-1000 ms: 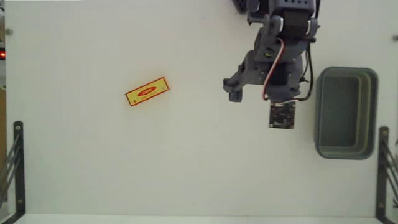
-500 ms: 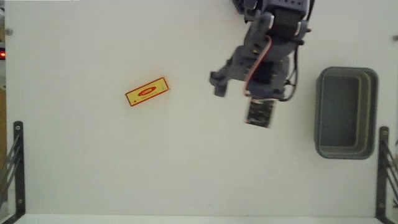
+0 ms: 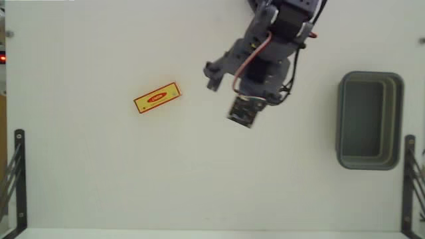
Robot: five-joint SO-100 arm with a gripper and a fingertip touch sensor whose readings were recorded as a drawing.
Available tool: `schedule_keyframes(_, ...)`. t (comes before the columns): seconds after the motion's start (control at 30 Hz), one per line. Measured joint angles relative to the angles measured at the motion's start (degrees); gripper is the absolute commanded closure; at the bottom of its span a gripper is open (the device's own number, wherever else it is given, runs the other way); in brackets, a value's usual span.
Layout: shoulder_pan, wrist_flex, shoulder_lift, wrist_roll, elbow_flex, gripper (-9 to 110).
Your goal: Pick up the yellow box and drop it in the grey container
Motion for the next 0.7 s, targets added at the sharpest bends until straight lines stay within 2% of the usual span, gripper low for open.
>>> schedule_keyframes(0.7, 12.48, 0.0, 0.0, 0.0, 0.0, -9)
